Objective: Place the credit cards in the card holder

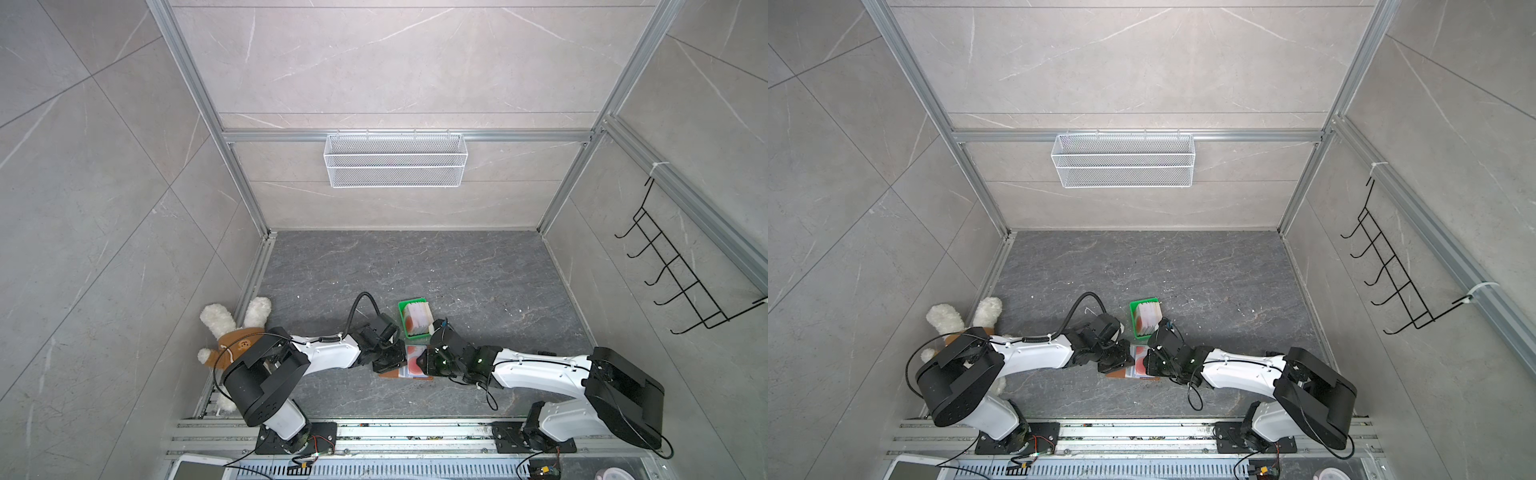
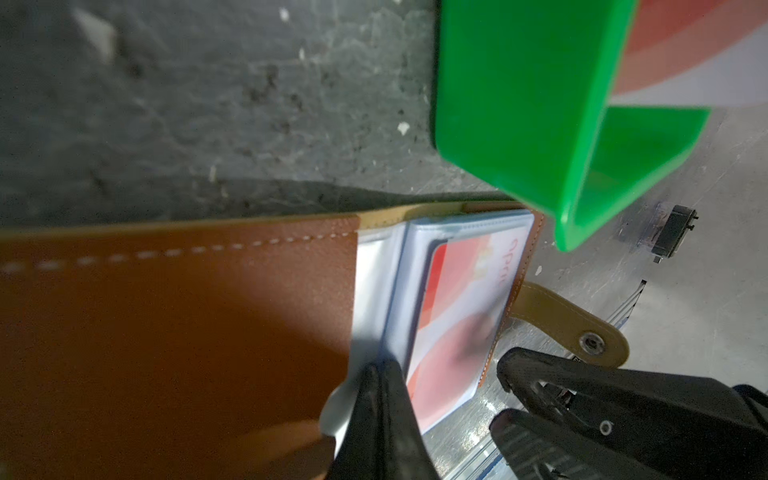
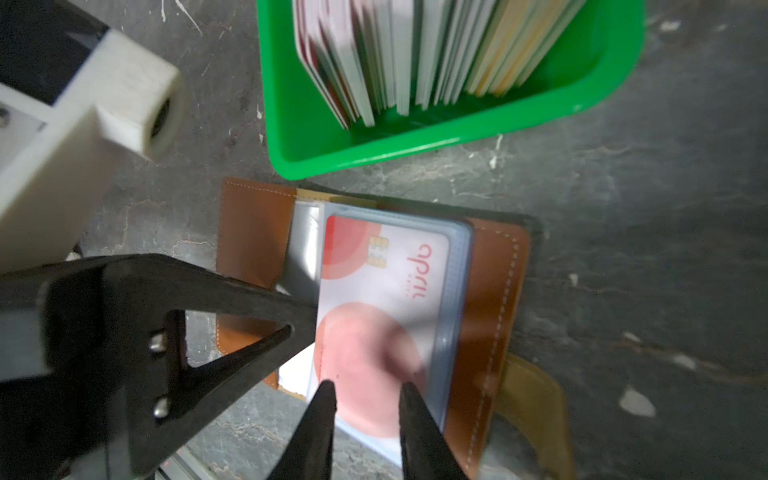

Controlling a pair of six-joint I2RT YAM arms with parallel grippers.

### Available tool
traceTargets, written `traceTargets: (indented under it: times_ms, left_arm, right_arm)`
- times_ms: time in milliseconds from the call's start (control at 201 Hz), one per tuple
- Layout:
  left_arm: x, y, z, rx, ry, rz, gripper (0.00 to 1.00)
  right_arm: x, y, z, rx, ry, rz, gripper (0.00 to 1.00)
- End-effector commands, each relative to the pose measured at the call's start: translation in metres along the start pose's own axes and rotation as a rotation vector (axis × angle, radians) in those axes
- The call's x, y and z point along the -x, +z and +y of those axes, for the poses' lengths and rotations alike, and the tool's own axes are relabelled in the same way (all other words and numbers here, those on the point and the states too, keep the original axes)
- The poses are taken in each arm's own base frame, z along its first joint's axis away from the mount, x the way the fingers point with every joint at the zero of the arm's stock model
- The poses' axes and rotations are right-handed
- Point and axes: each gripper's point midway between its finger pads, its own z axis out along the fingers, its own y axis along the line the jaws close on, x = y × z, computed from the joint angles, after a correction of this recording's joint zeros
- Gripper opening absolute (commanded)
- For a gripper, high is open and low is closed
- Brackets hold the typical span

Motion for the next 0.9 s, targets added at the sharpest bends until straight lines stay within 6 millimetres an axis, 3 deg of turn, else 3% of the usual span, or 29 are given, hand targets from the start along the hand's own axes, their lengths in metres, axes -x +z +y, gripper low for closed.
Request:
traceTargets:
  times_ms: [0,896]
  left_arm:
    - [0.000,0.002,0.002,0.027,0.020,0.002,0.00]
    - [-0.001,0.002,0.004,0.024,0.017,0.004,0.00]
  right_arm:
    - [-0.003,0.001,-0.007,-0.009,0.020,0.006,0.29]
    - [-0.004,0.007,-0.028,-0.116,0.042,0.005,0.28]
